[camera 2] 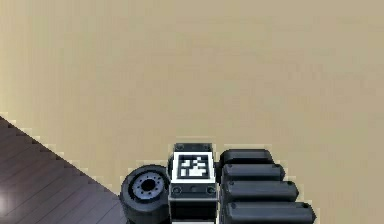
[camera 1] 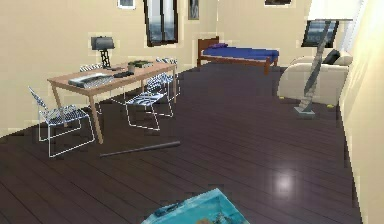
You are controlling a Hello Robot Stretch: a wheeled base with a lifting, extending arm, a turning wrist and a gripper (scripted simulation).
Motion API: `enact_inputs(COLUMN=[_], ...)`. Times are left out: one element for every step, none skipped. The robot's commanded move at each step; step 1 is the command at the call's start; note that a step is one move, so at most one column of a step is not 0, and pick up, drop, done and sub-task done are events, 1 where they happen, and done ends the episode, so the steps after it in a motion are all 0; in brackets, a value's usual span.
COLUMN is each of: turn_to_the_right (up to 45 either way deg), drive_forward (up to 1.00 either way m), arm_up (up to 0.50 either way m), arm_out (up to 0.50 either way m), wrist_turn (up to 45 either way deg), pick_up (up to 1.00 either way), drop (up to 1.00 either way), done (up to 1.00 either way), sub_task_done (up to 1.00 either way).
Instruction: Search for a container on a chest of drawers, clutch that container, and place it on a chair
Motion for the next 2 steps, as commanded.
enact_inputs(turn_to_the_right=[45.0, 33.0], drive_forward=[0.0, 0.0], arm_up=[0.0, 0.0], arm_out=[0.0, 0.0], wrist_turn=[0.0, 0.0], pick_up=[0.0, 0.0], drop=[0.0, 0.0], done=[0.0, 0.0], sub_task_done=[0.0, 0.0])
